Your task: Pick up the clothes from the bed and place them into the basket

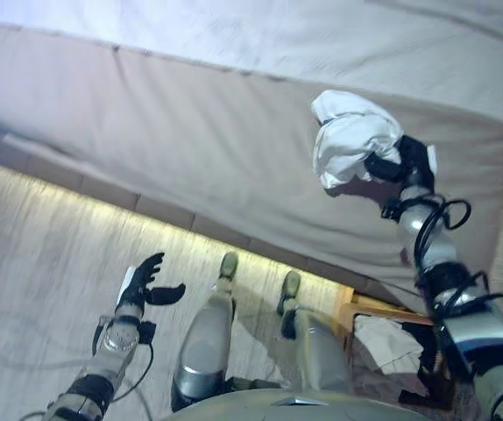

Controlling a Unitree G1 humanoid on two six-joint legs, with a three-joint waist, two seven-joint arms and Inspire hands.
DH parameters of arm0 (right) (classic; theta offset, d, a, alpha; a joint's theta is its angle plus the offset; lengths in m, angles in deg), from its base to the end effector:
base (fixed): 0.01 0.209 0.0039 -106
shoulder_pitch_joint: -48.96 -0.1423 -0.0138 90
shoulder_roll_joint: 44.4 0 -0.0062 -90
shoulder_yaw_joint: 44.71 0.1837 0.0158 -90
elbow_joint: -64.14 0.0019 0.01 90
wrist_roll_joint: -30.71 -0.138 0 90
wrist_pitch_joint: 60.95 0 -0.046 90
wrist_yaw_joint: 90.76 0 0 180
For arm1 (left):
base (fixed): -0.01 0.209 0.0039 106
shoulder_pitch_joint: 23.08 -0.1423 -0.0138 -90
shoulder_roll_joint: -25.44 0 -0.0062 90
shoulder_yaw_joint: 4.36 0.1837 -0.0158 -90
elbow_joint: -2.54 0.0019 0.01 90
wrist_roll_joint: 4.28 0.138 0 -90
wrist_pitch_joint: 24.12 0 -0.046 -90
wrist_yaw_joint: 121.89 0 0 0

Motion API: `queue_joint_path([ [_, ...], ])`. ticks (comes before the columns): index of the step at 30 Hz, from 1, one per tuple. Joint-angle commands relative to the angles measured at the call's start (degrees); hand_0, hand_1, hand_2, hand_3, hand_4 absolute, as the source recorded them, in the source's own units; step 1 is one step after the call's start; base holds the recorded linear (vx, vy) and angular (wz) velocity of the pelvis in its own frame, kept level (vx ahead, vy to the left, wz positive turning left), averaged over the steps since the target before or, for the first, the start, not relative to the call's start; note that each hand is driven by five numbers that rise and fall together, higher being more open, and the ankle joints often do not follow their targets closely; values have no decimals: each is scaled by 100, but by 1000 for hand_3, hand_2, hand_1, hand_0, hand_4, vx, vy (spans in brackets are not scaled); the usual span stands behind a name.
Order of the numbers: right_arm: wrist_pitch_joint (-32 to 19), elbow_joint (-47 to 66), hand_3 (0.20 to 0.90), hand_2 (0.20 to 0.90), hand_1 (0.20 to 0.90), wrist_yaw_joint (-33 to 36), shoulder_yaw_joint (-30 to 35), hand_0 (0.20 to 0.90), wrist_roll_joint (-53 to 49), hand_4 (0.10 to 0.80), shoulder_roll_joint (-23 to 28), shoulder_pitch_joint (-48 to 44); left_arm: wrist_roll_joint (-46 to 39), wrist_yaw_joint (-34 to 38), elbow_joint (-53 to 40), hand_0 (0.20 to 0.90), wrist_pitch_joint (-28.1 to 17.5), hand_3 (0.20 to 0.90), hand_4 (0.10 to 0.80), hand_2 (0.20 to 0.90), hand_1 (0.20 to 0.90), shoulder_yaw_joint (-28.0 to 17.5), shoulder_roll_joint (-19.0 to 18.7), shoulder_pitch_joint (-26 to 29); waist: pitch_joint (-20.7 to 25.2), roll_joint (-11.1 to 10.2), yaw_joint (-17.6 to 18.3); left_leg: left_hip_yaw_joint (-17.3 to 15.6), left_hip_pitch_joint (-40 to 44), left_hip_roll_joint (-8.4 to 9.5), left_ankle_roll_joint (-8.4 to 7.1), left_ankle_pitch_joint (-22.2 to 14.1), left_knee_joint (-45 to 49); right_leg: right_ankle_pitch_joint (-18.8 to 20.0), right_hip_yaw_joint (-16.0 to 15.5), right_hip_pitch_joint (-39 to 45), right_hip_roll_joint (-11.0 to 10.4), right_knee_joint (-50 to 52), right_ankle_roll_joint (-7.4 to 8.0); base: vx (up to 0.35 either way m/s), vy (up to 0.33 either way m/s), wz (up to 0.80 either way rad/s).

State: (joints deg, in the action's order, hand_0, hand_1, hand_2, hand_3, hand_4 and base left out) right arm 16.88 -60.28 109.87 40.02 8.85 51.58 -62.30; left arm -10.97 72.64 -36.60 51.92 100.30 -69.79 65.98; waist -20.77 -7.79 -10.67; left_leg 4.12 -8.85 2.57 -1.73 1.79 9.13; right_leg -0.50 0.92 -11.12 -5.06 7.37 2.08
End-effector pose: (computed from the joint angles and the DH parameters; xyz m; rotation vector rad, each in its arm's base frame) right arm 0.2676 -0.2228 0.0441 -0.0413 0.0125 -0.4010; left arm 0.1268 0.2363 -0.0784 0.4227 0.6466 0.1821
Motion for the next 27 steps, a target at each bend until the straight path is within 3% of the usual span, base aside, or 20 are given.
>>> queue_joint_path([
  [1, -874, 709, 200, 300, 300, 53, -81, 300, -89, 100, 106, 862, 450, 220, 68, 900, -354, 900, 800, 900, 900, 28, 595, -705, 1223, 253, 207, 1055, 122, 156, 286, -514, 88, 490, 173, 591, 81, -442, 143, 56, 205, -164],
  [4, -1047, 982, 200, 300, 300, 195, 147, 300, -57, 100, -271, 1463, 629, -155, 197, 900, -261, 900, 800, 900, 900, 110, 587, -631, 1389, 381, 563, 602, 546, 34, 353, -496, -344, 590, 277, 701, -41, -491, 318, -22, 198, -128],
  [9, -1086, 1223, 200, 300, 300, 864, 583, 300, -220, 100, -513, 2005, 568, -606, 336, 900, -166, 900, 800, 900, 900, 299, 311, -368, 1404, 467, 1065, 200, 892, 88, 455, -616, -584, 1188, 421, 528, -416, -562, 710, -66, 141, -63],
  [10, -1037, 1157, 200, 300, 300, 946, 725, 300, -276, 100, -570, 2074, 548, -676, 403, 900, -126, 900, 800, 900, 900, 342, 247, -319, 1394, 488, 1144, 53, 950, 106, 454, -712, -559, 1427, 266, 420, -604, -614, 791, -125, 101, -78],
  [12, -900, 964, 200, 300, 300, 862, 826, 300, -435, 100, -623, 2062, 614, -661, 528, 900, -22, 900, 800, 900, 900, 387, 169, -322, 1372, 548, 1101, -364, 1049, 56, 435, -801, -516, 1706, -436, 210, -866, -458, 887, -238, 91, -117],
  [13, -855, 906, 200, 300, 300, 833, 811, 300, -509, 100, -654, 2041, 580, -643, 521, 900, 0, 900, 800, 900, 900, 362, 137, -358, 1380, 567, 1039, -592, 1059, 13, 422, -780, -519, 1749, -819, 153, -983, -299, 906, -248, 45, -153],
  [15, -778, 743, 200, 300, 300, 933, 732, 300, -564, 100, -697, 2016, 441, -640, 519, 900, -3, 900, 800, 900, 900, 315, 80, -401, 1386, 664, 890, -965, 1065, -116, 420, -678, -565, 1665, -1217, 182, -1125, 72, 852, -315, 30, -159],
  [19, -833, 419, 200, 300, 300, 1419, 665, 300, -492, 100, -731, 1992, 322, -651, 638, 900, -11, 900, 800, 900, 900, 300, 76, -308, 1427, 815, 717, -1229, 969, -248, 497, -450, -671, 1353, -1403, 374, -1141, 803, 669, -245, 7, -105],
  [20, -896, 61, 200, 300, 300, 1749, 615, 300, -533, 100, -765, 1943, 225, -693, 797, 900, 32, 900, 800, 900, 900, 381, 109, -163, 1490, 888, 621, -1275, 860, -293, 551, -358, -750, 1000, -1466, 614, -1032, 1054, 548, -171, -71, -40],
  [21, -912, -104, 200, 300, 300, 1952, 632, 300, -479, 100, -792, 1907, 194, -702, 888, 900, 6, 900, 800, 900, 900, 449, 131, -88, 1510, 863, 568, -1267, 813, -275, 553, -311, -776, 827, -1460, 732, -946, 1043, 533, -215, -137, -67],
  [22, -914, -285, 200, 300, 300, 2076, 620, 300, -423, 100, -801, 1850, 186, -676, 939, 900, 21, 900, 800, 900, 900, 490, 176, -29, 1554, 791, 499, -1279, 752, -282, 479, -213, -799, 667, -1606, 959, -821, 560, 476, -129, -238, -83],
  [24, -950, -692, 200, 300, 300, 2251, 688, 300, -466, 100, -828, 1839, 173, -581, 938, 900, 45, 900, 800, 900, 900, 563, 244, 6, 1644, 615, 456, -1297, 631, -302, 358, -144, -735, 791, -1605, 1165, -805, -116, 577, -78, -285, -83],
  [27, -915, -1371, 200, 300, 300, 1543, 786, 300, -1009, 100, -821, 1849, 119, -766, 913, 900, -68, 900, 800, 900, 900, 482, 290, 142, 1692, 617, 443, -1348, 657, -572, 118, 32, -957, 641, -1681, 1261, -677, -633, 583, -42, -201, -11],
])
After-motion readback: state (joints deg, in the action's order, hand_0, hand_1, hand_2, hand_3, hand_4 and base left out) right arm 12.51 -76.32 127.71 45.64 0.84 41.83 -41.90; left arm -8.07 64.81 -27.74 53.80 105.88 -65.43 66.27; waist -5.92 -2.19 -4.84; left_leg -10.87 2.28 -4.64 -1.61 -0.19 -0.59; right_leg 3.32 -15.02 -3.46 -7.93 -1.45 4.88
